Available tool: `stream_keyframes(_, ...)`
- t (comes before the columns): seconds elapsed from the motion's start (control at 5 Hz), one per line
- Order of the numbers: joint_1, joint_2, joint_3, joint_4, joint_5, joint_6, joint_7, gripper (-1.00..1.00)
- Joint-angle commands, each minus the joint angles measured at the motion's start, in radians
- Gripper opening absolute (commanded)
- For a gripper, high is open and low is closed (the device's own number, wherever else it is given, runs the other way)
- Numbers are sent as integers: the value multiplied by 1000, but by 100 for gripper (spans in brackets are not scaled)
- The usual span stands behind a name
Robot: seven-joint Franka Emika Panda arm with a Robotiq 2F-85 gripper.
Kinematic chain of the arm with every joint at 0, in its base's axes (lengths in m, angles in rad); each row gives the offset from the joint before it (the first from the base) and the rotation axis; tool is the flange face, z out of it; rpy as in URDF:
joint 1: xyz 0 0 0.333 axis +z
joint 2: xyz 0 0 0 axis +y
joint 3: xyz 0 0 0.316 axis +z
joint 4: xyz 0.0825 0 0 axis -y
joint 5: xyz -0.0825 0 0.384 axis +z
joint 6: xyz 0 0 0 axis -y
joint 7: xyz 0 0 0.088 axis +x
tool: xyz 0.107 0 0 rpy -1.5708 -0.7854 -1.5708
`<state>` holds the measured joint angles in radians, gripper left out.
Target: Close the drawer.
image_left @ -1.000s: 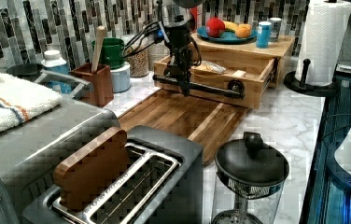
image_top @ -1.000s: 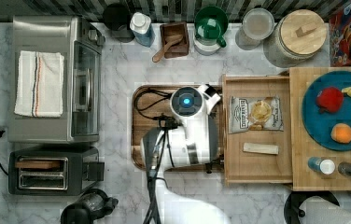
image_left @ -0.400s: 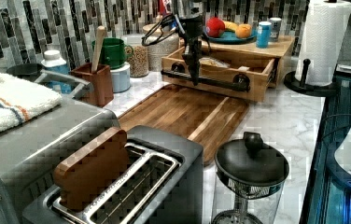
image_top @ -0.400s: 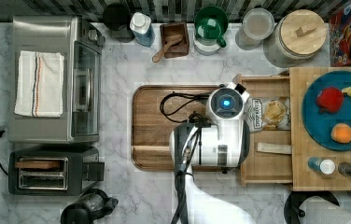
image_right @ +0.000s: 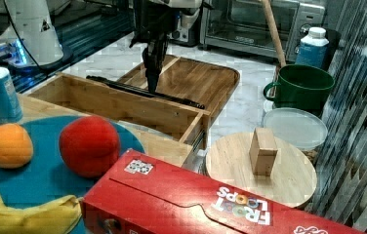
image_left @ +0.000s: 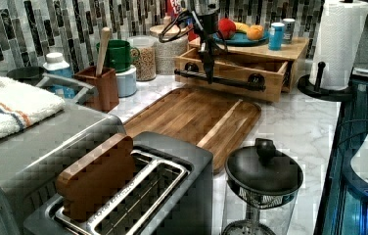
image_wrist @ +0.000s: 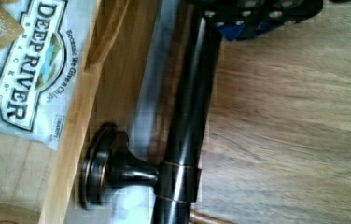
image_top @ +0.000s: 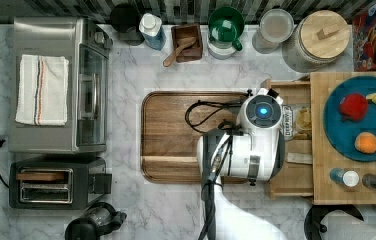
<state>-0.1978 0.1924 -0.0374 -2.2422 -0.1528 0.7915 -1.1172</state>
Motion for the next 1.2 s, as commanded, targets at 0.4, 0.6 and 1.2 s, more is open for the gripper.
stream_keyframes(0.4, -197, 167, -159, 309, -21, 86, -223, -100)
stream_keyframes(0.6, -201, 176, -198, 367, -33, 39, -249, -100)
stream_keyframes(1.2, -189, 150, -199, 368, -9, -29, -205, -100)
